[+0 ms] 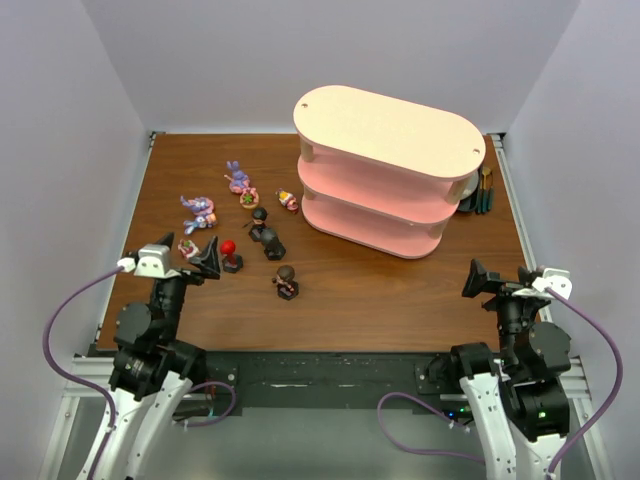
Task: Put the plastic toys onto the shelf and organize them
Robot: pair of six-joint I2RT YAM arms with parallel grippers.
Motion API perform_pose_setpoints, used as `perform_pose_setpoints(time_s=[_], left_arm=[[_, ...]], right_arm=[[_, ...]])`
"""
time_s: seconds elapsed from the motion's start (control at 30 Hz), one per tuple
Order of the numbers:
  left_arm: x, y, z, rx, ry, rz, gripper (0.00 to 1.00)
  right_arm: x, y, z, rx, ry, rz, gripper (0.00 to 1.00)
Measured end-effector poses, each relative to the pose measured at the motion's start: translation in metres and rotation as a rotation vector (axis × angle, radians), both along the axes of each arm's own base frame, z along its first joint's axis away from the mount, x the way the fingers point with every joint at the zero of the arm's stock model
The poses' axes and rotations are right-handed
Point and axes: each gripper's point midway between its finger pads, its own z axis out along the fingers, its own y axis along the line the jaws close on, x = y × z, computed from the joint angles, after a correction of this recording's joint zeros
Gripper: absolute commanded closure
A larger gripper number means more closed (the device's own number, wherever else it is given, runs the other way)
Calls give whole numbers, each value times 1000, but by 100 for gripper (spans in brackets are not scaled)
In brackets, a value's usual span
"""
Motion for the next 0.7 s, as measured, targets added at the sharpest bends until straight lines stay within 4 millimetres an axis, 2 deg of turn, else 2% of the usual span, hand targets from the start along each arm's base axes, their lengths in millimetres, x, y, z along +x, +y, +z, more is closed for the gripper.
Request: perform_pose_setpoints(time_s=[0.23,0.47,0.7], left_arm=[[9,-21,-10,54,44,-99,0],[27,-61,-42,112,229,-279,0],[25,-91,-69,124,366,-449,1]], right_arm=[[0,-1,-1,0,4,-6,1],[0,0,-2,0,8,1,1],[0,2,-4,-2,18,14,1]])
